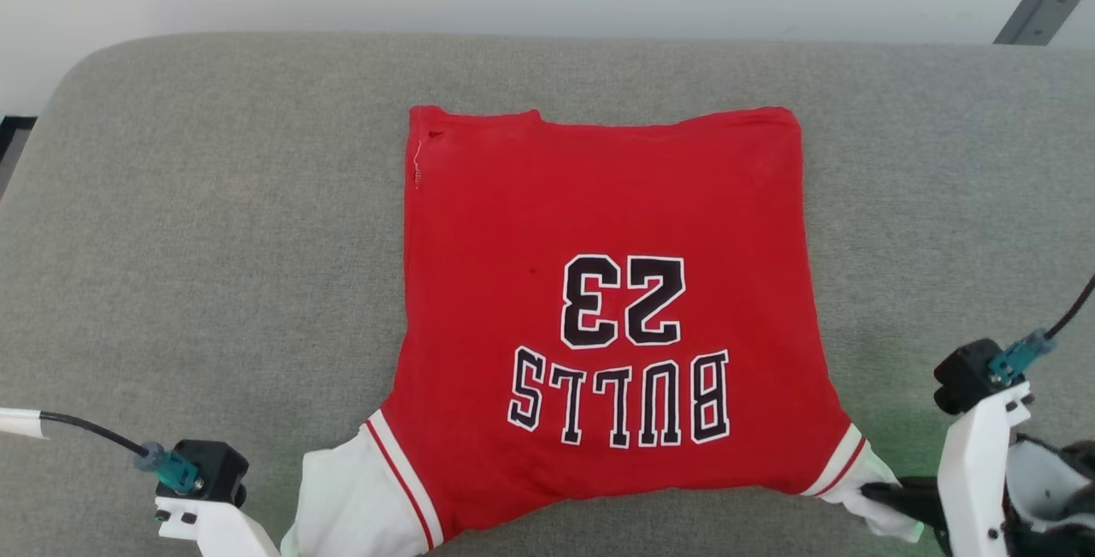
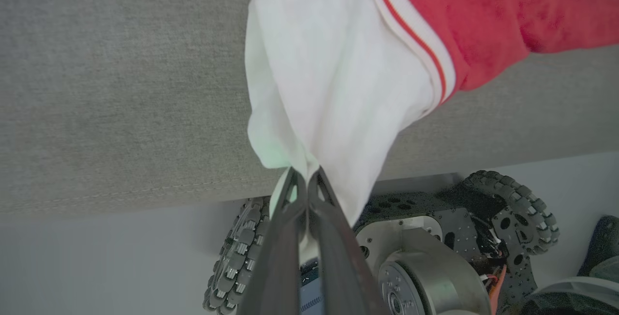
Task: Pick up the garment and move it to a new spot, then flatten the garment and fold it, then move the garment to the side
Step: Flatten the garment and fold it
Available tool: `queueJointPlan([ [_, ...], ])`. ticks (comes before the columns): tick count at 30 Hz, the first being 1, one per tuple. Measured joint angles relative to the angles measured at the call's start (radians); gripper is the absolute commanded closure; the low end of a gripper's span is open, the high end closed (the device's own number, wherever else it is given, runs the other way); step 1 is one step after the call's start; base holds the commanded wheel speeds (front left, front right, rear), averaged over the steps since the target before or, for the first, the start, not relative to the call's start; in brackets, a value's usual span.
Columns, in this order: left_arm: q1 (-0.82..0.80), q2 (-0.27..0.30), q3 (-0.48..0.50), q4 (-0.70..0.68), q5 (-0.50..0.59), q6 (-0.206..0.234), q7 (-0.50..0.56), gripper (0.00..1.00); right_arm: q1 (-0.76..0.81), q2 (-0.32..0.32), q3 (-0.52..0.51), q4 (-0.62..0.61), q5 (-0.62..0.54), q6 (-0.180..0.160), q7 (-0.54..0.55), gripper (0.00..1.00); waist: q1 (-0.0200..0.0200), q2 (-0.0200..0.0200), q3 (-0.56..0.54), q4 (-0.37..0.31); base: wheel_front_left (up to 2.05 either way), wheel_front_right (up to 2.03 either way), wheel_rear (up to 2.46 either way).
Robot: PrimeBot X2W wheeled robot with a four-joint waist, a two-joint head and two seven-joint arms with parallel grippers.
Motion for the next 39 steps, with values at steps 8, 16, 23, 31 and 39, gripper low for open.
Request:
queueJointPlan([
  [8,-0.056,-0.079,0.007,0.090,0.020,-0.084,-0.124,1.00,0.077,0.142,-0.114,-0.010,-0.232,0.000,-0.019,0.00,0.0000,0.0000,0.039,0.015,0.00,0.00,0.00],
  [16,-0.113,-0.136,0.019,0.156,0.050,-0.136,-0.225,1.00,0.077,0.202,-0.229,-0.188,-0.342,0.000,0.026,0.00,0.0000,0.0000,0.066,0.012,0.00,0.00,0.00],
  [23,-0.170,-0.168,0.010,0.187,0.080,-0.163,-0.263,1.00,0.002,0.282,-0.352,-0.321,-0.427,0.000,0.045,0.00,0.0001,0.0000,0.110,0.022,0.00,0.00,0.00],
  [31,-0.252,-0.213,-0.025,0.231,0.114,-0.198,-0.272,1.00,-0.243,0.346,-0.400,-0.195,-0.541,0.000,-0.048,0.00,0.0000,-0.0001,0.169,0.052,0.00,0.00,0.00],
  [39,-0.337,-0.269,-0.065,0.283,0.131,-0.248,-0.270,1.00,-0.490,0.341,-0.424,0.146,-0.627,0.000,-0.111,0.00,0.0000,0.0000,0.220,0.106,0.00,0.00,0.00],
])
